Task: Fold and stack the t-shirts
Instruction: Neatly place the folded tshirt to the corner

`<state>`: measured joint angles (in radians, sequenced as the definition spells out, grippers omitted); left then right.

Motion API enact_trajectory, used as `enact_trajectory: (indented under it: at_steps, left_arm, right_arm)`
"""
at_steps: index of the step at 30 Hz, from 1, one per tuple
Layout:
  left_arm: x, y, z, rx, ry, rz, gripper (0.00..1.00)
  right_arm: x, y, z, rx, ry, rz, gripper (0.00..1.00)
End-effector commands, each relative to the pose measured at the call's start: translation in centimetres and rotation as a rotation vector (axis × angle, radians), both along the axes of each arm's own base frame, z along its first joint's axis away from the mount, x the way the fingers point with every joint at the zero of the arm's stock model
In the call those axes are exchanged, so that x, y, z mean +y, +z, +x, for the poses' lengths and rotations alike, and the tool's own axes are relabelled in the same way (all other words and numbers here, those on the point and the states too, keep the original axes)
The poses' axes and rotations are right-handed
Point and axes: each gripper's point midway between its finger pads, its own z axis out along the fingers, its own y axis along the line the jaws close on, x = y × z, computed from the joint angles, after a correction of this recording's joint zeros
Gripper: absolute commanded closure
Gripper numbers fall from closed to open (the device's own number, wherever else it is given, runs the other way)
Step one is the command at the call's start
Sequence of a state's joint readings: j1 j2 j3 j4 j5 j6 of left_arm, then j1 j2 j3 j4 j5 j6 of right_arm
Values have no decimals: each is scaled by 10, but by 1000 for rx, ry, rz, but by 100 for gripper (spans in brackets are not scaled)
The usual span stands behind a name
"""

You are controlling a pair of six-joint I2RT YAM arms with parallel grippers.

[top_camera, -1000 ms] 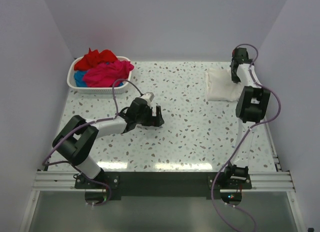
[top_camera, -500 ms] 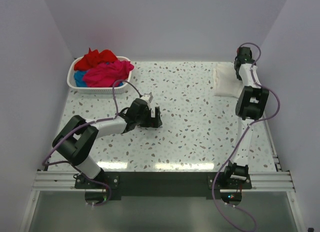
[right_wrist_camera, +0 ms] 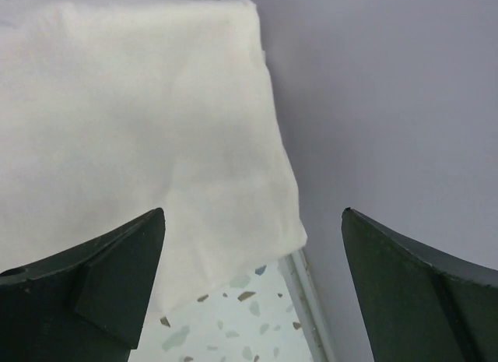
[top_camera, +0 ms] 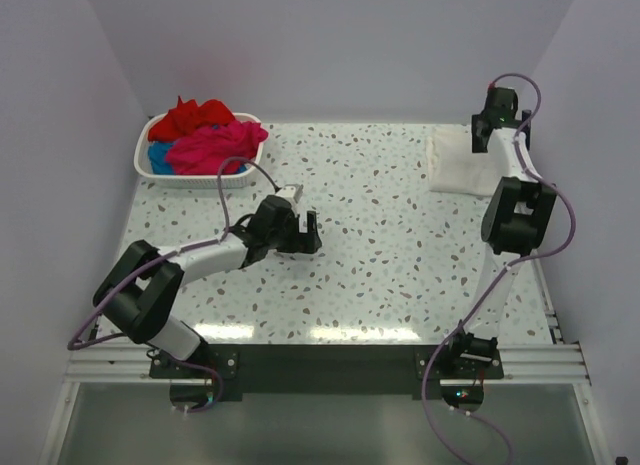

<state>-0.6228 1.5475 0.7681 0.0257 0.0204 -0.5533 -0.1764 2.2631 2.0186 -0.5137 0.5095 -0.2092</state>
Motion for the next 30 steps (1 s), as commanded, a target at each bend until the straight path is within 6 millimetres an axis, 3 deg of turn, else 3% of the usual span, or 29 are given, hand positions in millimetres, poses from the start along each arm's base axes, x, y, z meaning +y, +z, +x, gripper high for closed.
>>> enact_trajectory:
  at_steps: [1, 2, 4, 5, 7, 8, 9, 10, 11, 12, 13, 14, 15, 16, 17, 19, 20, 21, 23, 25, 27, 30]
  left_arm:
    - [1, 26, 8, -86, -2, -18, 0]
    - [2, 32, 7, -98, -2, -27, 0]
    - [4, 38, 4, -112, -6, -34, 0]
    - [5, 41, 3, -119, -6, -36, 0]
    - [7, 44, -1, -122, -11, -34, 0]
    - [13, 50, 1, -144, 11, -23, 0]
    - [16, 52, 0, -156, 16, -19, 0]
    - [18, 56, 1, -170, 27, -17, 0]
    - [25, 56, -5, -162, 30, 1, 0]
    - [27, 59, -6, -171, 30, 4, 0]
    - [30, 68, -6, -196, 38, 0, 0]
    - [34, 68, -9, -195, 40, 9, 0]
    - [36, 70, -10, -199, 45, 11, 0]
    - [39, 78, -11, -219, 53, 8, 0]
    - [43, 77, -14, -214, 53, 20, 0]
    - [45, 87, -17, -234, 52, 12, 0]
    - [47, 86, -20, -232, 41, 20, 0]
    - [47, 88, -22, -235, 34, 18, 0]
    - [50, 94, -27, -240, 27, 20, 0]
    - [54, 101, -31, -252, 27, 17, 0]
    - [58, 107, -33, -267, 36, 16, 0]
    - [64, 119, -36, -291, 53, 12, 0]
  right_arm:
    - [5, 74, -4, -237, -22, -13, 1]
    - [7, 76, -17, -240, -25, -10, 1]
    - [10, 74, -24, -253, -30, 4, 1]
    - [12, 64, -32, -230, -33, 14, 2]
    - [17, 68, -45, -241, -45, 38, 1]
    - [20, 54, -56, -212, -51, 57, 1]
    - [26, 70, -66, -252, -48, 70, 2]
    - [33, 70, -70, -284, -46, 114, 1]
    - [41, 56, -84, -262, -42, 144, 1]
    - [48, 74, -94, -321, -38, 176, 1]
    - [62, 75, -98, -354, -15, 251, 1]
    - [73, 59, -111, -332, 1, 303, 1]
    - [86, 58, -116, -342, 24, 345, 1]
    - [104, 76, -124, -403, 70, 408, 2]
    - [122, 58, -137, -366, 89, 438, 1]
    - [147, 66, -154, -393, 134, 475, 1]
    - [160, 54, -167, -363, 152, 488, 1]
    - [191, 50, -173, -342, 214, 519, 2]
    - [231, 40, -197, -300, 305, 560, 1]
    - [252, 24, -218, -267, 317, 625, 1]
    - [281, 25, -235, -268, 372, 724, 1]
    - [309, 15, -263, -229, 421, 829, 1]
